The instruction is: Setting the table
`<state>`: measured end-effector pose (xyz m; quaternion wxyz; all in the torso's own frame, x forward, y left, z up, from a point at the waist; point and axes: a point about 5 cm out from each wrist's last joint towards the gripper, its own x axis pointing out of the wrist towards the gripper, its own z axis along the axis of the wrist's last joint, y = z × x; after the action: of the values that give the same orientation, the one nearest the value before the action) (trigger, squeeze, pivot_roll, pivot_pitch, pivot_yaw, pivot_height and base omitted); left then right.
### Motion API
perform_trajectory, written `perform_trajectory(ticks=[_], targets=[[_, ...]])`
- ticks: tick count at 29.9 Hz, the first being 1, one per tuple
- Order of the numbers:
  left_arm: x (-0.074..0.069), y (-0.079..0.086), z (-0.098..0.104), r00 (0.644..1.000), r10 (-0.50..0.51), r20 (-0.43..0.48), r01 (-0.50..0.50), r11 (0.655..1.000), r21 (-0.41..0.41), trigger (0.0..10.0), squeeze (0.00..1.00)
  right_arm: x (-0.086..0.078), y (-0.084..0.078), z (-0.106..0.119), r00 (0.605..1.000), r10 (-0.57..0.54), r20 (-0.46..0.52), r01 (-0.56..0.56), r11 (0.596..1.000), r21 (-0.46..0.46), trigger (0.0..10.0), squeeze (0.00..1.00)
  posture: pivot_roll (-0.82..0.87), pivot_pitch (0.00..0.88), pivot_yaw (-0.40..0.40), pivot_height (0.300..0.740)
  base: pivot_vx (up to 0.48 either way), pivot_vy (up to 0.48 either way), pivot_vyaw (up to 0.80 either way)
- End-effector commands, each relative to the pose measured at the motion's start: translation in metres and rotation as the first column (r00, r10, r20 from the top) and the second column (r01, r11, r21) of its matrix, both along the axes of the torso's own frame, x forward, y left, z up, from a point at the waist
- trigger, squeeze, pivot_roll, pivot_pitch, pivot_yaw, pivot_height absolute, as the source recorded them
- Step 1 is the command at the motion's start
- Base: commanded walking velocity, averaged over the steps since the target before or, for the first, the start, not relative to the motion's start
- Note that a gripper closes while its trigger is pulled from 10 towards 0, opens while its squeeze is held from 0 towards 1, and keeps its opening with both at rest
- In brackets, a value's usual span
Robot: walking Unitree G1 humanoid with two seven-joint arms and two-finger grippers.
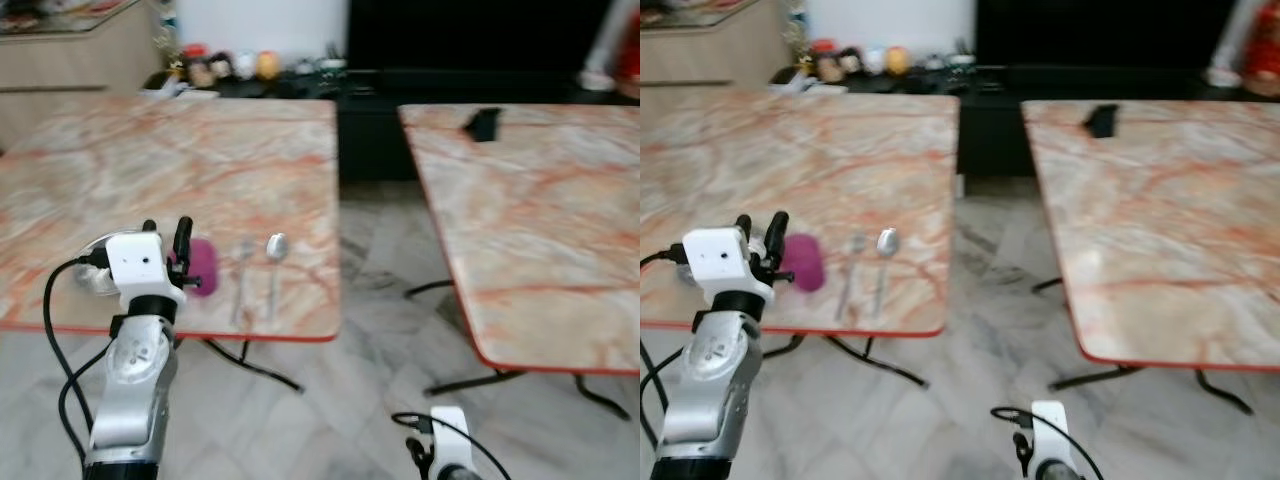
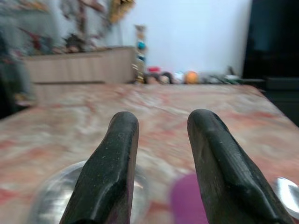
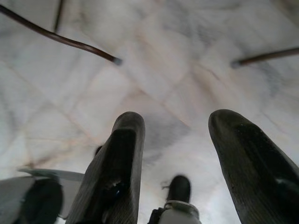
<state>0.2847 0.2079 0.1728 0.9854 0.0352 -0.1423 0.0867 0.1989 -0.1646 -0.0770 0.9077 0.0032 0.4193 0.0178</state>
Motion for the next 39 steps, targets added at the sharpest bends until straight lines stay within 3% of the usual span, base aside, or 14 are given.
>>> perform_trajectory(ticks=[1, 7, 39], targets=[[0.0021, -0.0080, 0.0054, 1.000, -0.025, 0.017, 0.025, 1.000, -0.002, 10.0, 0.00, -0.0046, -0.0072, -0.0019, 1.000, -0.018, -0.014, 0.018, 1.000, -0.010, 10.0, 0.00, -0.03, 0.000, 0.034, 0.740, 0.000, 0.000, 0.00], [0.0022, -0.0086, 0.0059, 0.999, -0.027, 0.021, 0.027, 1.000, -0.006, 10.0, 0.00, -0.0046, -0.0070, -0.0020, 1.000, -0.014, -0.015, 0.014, 1.000, -0.011, 10.0, 0.00, -0.03, 0.000, 0.034, 0.740, 0.000, 0.000, 0.00], [0.0032, -0.0127, 0.0051, 0.998, -0.057, 0.012, 0.057, 0.998, -0.011, 10.0, 0.00, -0.0059, -0.0067, -0.0026, 1.000, -0.002, -0.019, 0.002, 1.000, -0.011, 10.0, 0.00, -0.03, 0.000, 0.039, 0.740, 0.000, 0.480, 0.00]])
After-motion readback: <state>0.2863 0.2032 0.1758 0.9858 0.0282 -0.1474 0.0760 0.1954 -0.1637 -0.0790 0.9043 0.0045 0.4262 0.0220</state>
